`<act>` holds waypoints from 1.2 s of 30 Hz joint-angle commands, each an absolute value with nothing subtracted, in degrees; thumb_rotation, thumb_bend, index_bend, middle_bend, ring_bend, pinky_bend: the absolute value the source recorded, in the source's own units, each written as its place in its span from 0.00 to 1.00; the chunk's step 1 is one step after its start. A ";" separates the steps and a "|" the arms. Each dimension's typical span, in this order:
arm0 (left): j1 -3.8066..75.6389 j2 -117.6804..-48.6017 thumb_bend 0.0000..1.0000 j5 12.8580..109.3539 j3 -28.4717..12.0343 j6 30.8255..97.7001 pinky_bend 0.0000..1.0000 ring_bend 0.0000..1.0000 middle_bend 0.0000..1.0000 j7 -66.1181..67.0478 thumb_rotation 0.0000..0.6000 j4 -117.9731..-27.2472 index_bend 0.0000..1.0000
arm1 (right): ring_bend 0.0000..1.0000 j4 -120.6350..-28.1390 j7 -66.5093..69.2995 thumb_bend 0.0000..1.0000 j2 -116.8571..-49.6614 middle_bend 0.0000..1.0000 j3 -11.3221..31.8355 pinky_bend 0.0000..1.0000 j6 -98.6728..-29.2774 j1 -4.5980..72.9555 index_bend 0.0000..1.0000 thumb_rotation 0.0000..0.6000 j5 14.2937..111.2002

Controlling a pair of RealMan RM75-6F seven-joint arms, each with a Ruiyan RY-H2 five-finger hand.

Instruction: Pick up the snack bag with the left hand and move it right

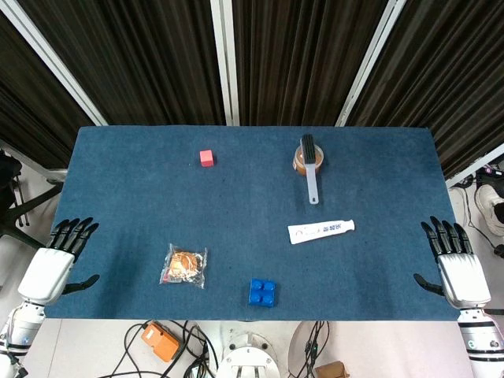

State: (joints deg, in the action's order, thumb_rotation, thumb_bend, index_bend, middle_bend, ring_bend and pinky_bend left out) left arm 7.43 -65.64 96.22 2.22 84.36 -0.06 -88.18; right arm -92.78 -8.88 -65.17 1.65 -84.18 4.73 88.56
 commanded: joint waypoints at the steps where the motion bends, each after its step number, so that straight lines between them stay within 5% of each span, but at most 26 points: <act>1: 7.94 -65.20 0.10 96.01 2.65 83.16 0.05 0.00 0.03 -0.39 1.00 -88.86 0.01 | 0.00 -92.85 -8.81 0.30 -65.08 0.00 1.73 0.00 -84.18 4.68 0.00 1.00 88.35; 10: 11.43 -73.40 0.10 103.52 4.37 82.60 0.05 0.00 0.02 -7.84 1.00 -83.34 0.01 | 0.00 -93.02 -8.90 0.30 -65.08 0.00 1.83 0.00 -84.36 4.50 0.00 1.00 88.09; 23: 19.16 -85.49 0.11 100.90 3.18 71.61 0.13 0.03 0.07 -11.50 1.00 -81.79 0.04 | 0.00 -93.38 -9.47 0.30 -65.02 0.00 2.33 0.00 -82.70 5.07 0.00 1.00 86.28; 31: 21.19 -89.23 0.13 95.06 1.96 66.15 0.30 0.13 0.15 -11.51 1.00 -81.40 0.15 | 0.00 -93.20 -8.21 0.30 -64.70 0.00 2.40 0.00 -83.16 5.01 0.00 1.00 86.69; 36: 21.96 -91.26 0.16 92.85 0.83 65.34 0.33 0.19 0.23 -9.32 1.00 -80.04 0.24 | 0.00 -93.28 -8.14 0.30 -64.57 0.00 2.35 0.00 -82.88 5.08 0.00 1.00 86.55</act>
State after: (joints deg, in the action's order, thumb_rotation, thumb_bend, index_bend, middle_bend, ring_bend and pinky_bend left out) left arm 21.69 -90.74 93.45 1.25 65.57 -10.02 -80.45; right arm -93.28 -8.13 -64.57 2.35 -82.89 5.07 86.56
